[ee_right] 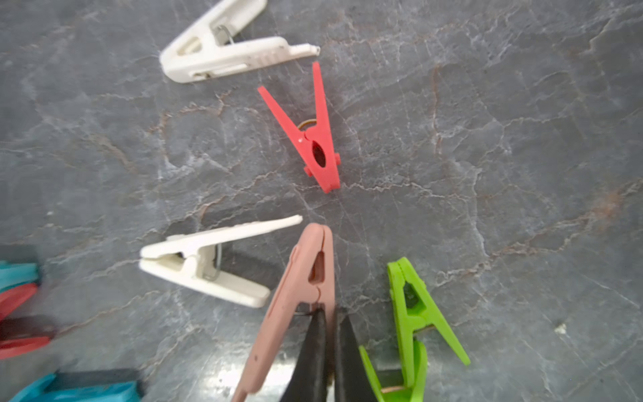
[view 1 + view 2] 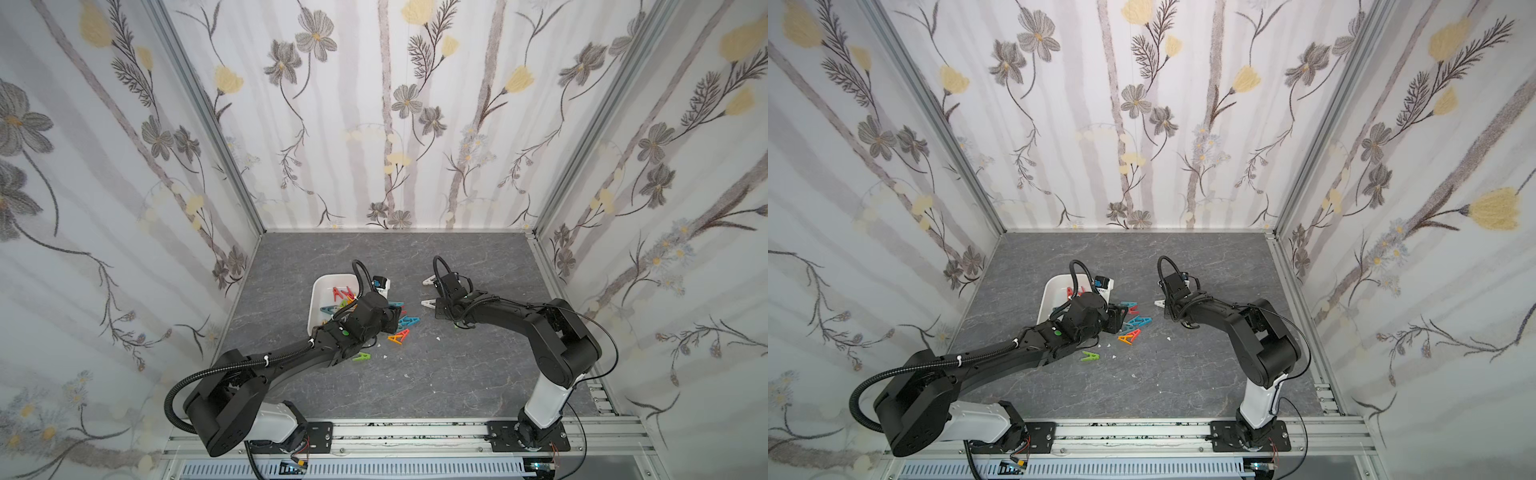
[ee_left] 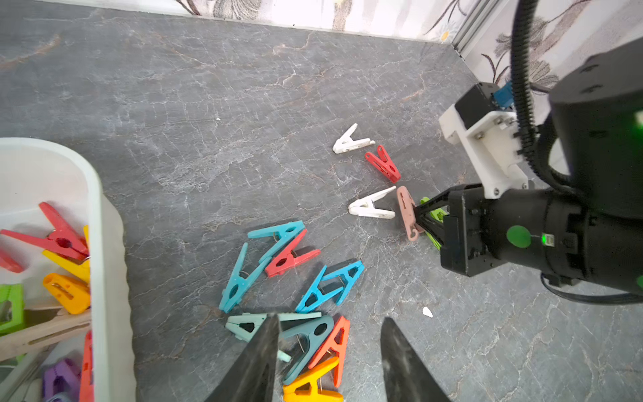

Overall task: Put the clothespins into the storage box
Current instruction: Pick up the clothespin from the center of the board, then place the clothespin in the storage box.

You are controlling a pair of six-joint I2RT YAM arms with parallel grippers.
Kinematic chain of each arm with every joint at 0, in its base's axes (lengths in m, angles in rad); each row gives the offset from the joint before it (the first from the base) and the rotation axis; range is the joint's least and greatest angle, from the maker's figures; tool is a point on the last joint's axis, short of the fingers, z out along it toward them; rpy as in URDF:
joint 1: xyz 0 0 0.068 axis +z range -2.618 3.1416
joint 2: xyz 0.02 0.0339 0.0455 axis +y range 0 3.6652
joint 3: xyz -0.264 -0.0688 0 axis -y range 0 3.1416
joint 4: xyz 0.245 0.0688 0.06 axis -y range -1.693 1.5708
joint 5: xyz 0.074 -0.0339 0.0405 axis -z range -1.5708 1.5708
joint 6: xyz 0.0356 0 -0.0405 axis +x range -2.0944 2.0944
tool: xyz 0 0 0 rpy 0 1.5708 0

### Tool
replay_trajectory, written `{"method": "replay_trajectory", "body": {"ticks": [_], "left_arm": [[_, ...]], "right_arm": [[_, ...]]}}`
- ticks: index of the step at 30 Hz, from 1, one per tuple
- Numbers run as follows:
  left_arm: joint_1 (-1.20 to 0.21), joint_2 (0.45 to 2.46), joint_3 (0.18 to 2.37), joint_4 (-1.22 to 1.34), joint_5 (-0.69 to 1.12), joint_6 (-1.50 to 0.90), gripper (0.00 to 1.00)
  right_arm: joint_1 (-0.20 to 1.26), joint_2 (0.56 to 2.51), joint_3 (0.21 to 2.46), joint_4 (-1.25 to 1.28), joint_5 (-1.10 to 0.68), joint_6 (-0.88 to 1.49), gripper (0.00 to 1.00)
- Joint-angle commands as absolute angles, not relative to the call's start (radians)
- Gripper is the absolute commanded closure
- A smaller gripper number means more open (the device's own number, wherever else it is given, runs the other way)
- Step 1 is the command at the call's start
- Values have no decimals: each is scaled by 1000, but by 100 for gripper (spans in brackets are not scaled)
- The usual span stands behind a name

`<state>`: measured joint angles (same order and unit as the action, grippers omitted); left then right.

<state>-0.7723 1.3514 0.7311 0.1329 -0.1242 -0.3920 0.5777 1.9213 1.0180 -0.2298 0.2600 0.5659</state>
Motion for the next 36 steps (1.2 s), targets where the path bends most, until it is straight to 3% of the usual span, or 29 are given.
{"method": "replay_trajectory", "body": {"ticks": [1,10,17,22,25,29,36], "left_arm": [[-743,1322,740,108,-140,-393,52],[-573,1152,754,-38,-214,-412,52],[-402,1015,764,-184,-312,-397,52],[-346,956,754,-208,-304,-396,52],[-344,938,749,-211,-293,-392,52],[-344,918,726,-186,-251,-379,52],[-386,924,698,-105,-168,-368,52]], "right_arm": [[601,1879,1036,-243,261,552,95],[803,1855,1187,-291,184,600,95],[970,2043,1512,-296,68,595,95],[999,2229,1755,-317,7,583,94],[991,2292,1827,-313,-22,591,88],[971,2288,1837,-317,-51,577,72],[884,2068,1539,-257,-1,577,69]]}}
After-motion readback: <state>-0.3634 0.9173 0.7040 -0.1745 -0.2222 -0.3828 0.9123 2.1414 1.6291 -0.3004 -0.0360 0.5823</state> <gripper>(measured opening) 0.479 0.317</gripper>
